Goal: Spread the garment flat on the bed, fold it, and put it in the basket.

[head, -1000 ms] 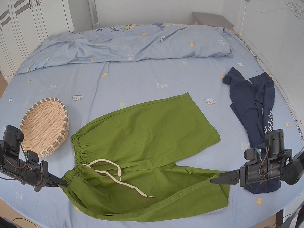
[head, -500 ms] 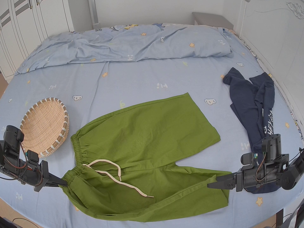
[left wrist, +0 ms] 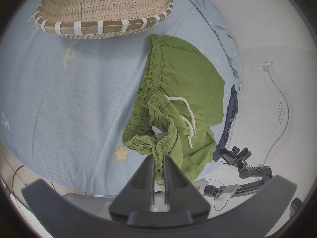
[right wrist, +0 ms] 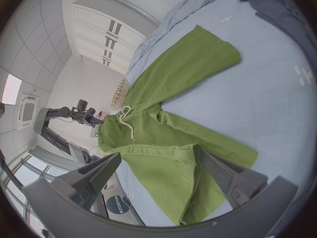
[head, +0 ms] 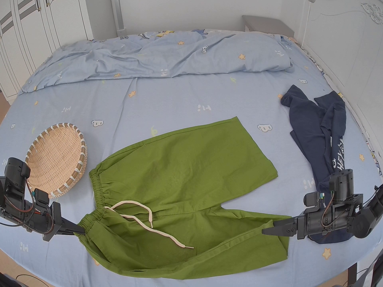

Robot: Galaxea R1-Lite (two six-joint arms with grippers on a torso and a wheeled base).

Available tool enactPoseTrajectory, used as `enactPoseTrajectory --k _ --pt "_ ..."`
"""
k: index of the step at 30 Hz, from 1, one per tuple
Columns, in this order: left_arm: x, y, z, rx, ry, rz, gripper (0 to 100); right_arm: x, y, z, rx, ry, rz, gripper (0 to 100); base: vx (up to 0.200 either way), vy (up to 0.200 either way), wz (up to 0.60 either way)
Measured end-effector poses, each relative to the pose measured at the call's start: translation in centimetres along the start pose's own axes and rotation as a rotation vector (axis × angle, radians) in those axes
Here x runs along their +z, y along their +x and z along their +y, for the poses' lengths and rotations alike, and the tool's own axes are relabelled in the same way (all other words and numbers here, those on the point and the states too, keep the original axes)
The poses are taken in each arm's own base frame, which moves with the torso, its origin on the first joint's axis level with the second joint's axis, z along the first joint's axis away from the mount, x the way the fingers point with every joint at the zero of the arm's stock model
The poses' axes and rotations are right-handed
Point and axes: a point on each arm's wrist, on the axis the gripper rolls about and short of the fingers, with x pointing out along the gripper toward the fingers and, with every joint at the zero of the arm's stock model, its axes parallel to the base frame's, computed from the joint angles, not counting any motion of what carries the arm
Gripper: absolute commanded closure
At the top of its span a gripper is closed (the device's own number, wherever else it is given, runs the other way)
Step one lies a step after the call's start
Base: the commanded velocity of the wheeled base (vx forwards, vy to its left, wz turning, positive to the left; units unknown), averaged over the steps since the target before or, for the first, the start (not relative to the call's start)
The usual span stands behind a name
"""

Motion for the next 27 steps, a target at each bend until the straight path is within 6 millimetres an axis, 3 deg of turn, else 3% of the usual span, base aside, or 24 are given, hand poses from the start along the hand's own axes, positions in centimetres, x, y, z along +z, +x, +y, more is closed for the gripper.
enactPoseTrajectory --k 11,12,27 --pt "0.0 0.0 0.0 0.000 0.000 -0.001 100 0.0 1.1 -0.6 0.022 -0.049 -0.037 0 0.000 0.000 0.00" --pt "0.0 0.0 0.0 0.000 0.000 -0.002 100 -0.1 1.1 -0.6 0.022 -0.046 -0.035 100 0.000 0.000 0.00" --pt "0.1 0.0 0.0 -0.001 0.002 -0.003 100 -0.8 1.1 -1.2 0.009 -0.018 -0.016 100 0.000 0.000 0.00"
